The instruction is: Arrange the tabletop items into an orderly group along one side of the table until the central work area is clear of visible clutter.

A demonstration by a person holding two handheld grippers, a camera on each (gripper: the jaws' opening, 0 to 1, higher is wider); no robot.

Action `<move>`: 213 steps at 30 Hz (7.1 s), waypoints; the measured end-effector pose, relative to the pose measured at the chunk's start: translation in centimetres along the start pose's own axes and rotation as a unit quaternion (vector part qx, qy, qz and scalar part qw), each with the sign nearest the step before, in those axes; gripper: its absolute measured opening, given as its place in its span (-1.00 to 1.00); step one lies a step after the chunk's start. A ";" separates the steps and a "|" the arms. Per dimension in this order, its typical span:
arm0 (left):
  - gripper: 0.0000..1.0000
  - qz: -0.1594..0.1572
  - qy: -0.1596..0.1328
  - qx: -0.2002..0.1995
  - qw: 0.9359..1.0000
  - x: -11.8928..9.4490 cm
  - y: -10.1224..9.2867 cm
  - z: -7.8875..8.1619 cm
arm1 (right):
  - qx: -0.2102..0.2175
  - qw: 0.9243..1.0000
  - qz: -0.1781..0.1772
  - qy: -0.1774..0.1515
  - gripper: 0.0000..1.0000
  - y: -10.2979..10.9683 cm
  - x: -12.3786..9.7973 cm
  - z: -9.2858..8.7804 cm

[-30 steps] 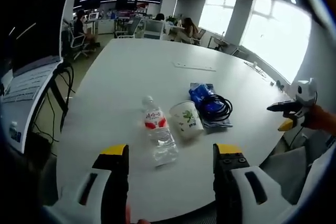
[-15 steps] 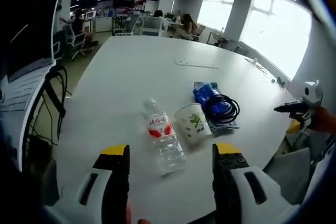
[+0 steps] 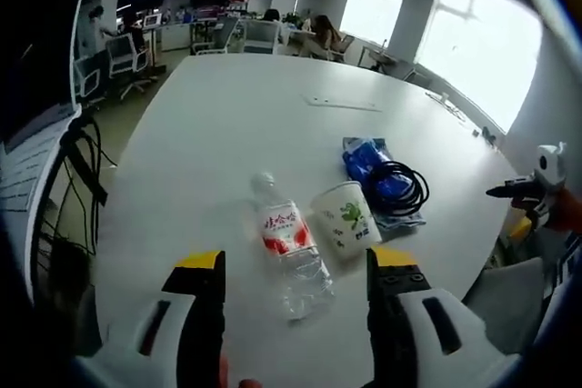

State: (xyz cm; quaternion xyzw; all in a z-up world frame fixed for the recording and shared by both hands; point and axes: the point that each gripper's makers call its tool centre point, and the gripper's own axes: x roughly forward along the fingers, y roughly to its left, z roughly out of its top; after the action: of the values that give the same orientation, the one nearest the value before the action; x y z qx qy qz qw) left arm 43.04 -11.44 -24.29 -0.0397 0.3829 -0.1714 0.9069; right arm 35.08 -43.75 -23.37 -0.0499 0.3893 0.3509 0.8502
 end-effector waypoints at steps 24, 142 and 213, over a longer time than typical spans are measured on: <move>0.23 0.006 0.039 -0.012 0.999 4.6 0.8 -0.3 | 0.023 1.000 -0.011 0.009 0.61 0.3 -0.1 -1.4; -0.27 0.052 0.051 -0.048 0.996 4.5 2.2 1.6 | 0.025 1.000 -0.006 0.002 0.60 1.0 0.2 -2.2; -0.25 0.067 0.051 0.036 0.996 2.8 0.1 -1.1 | 0.024 1.000 -0.003 -0.005 0.61 1.6 -0.3 -2.7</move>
State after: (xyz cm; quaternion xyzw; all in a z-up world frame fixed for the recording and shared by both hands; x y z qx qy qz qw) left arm 44.12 -12.25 -26.99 0.0269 0.4239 -0.1259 0.8965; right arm 32.25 -43.68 -24.70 -0.0289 0.3934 0.3390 0.8541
